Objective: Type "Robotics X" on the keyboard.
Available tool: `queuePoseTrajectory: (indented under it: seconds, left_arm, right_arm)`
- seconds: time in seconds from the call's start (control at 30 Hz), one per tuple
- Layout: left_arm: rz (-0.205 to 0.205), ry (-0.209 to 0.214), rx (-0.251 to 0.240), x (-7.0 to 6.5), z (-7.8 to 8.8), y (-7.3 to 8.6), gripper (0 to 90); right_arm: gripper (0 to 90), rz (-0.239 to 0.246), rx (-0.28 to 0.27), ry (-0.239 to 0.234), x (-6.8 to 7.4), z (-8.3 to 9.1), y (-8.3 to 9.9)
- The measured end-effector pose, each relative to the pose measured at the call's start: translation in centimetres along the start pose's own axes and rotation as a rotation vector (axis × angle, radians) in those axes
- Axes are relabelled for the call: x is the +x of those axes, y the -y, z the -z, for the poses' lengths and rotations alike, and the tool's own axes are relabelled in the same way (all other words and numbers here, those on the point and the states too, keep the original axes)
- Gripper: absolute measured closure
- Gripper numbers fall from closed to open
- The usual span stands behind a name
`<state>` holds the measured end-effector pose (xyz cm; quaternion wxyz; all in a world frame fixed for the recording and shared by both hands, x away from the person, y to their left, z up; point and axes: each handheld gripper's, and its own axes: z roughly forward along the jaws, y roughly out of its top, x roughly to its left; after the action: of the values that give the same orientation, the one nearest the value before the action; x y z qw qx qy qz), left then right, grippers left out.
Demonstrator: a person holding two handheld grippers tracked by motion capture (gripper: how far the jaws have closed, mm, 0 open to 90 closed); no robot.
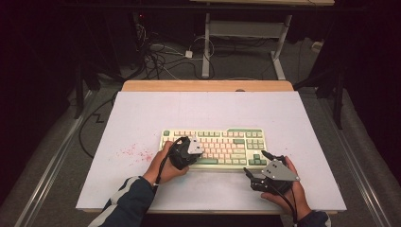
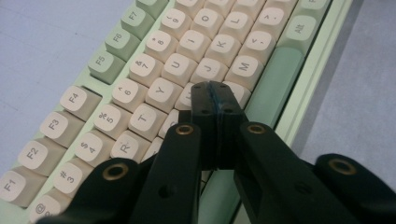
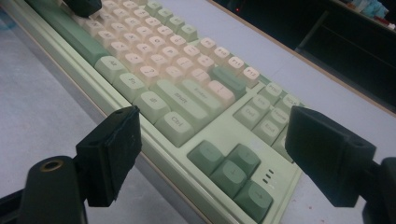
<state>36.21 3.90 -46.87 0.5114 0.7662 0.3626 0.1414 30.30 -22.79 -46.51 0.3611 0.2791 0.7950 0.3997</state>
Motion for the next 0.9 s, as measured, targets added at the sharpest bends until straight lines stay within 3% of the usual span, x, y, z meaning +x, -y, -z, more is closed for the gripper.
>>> queuePoseTrajectory:
  seconds: [0.13, 0.33, 0.47, 0.73, 0.9]
  left_arm:
    - [-0.031, -0.006, -0.001, -0.2, 0.0, 0.2, 86.7]
    - [-0.020, -0.012, -0.038, 0.1, 0.6, -0.2, 86.2]
    - [-0.038, -0.025, -0.062, 0.1, 0.9, -0.3, 85.0]
    - [-0.035, -0.028, -0.118, 0.5, 2.1, -0.4, 74.5]
    - [-0.059, -0.026, -0.170, 0.5, 3.1, -0.3, 61.3]
  right_arm:
    - [19.3, 0.007, 0.013, 0.005, 0.0, -0.1, 0.0]
    - [19.4, 0.000, 0.007, 0.008, -0.1, 0.0, 0.0]
    - [19.4, 0.001, 0.007, 0.010, -0.1, 0.0, 0.0]
    - [19.4, -0.003, 0.007, 0.010, -0.2, 0.1, 0.0]
    - [19.8, -0.003, 0.005, 0.017, -0.2, 0.1, 0.0]
